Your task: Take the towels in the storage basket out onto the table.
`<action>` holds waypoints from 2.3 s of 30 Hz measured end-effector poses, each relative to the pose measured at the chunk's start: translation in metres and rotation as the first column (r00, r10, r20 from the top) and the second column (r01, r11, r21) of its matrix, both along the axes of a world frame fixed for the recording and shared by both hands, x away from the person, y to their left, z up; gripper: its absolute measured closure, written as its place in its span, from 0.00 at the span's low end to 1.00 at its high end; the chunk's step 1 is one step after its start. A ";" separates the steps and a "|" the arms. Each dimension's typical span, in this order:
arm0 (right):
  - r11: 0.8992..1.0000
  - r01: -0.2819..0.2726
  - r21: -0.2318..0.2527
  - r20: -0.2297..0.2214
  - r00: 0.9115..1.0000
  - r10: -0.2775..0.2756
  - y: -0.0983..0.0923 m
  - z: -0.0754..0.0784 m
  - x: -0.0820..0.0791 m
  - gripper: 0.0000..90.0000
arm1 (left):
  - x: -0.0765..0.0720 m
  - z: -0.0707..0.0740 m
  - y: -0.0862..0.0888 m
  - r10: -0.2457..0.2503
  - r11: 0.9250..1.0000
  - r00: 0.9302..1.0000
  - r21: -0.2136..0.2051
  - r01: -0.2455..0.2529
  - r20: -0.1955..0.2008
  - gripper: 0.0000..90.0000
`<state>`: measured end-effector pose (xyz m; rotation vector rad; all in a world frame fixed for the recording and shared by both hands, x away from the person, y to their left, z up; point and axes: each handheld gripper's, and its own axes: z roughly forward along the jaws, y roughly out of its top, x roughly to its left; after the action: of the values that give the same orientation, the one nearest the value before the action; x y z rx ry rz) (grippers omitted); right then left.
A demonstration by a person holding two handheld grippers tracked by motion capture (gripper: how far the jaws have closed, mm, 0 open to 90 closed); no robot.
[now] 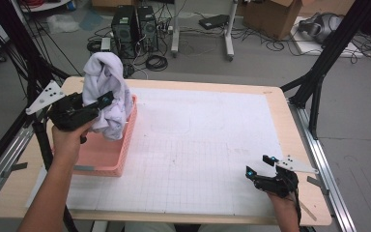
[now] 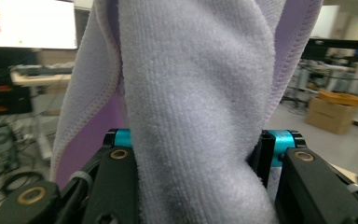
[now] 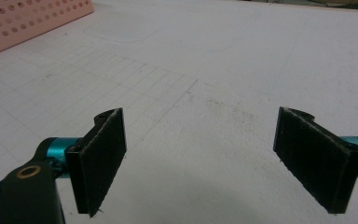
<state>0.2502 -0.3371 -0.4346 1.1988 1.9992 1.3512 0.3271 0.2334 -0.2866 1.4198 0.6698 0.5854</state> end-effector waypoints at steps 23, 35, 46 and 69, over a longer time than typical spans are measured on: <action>1.000 -0.010 0.005 -0.001 1.000 0.010 0.000 0.000 0.000 0.17 | -0.010 0.008 -0.083 -0.358 0.934 0.933 0.030 0.357 0.047 0.65; 1.000 -0.005 0.009 -0.003 1.000 0.005 -0.002 0.000 -0.001 0.17 | 0.008 -0.037 -0.170 -0.481 0.876 0.877 0.015 0.481 -0.013 0.64; 1.000 0.003 0.014 -0.001 1.000 -0.003 -0.006 0.000 -0.003 0.17 | 0.025 -0.070 -0.221 -0.527 0.847 0.845 0.025 0.531 -0.093 0.64; 1.000 0.007 0.005 -0.014 1.000 -0.007 -0.007 -0.001 -0.003 0.17 | 0.058 -0.142 -0.180 -0.186 0.969 0.900 0.076 0.234 -0.394 0.33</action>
<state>0.2473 -0.3443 -0.4359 1.2196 2.0002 1.3488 0.3853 0.0538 -0.4283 1.7191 0.7850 0.1750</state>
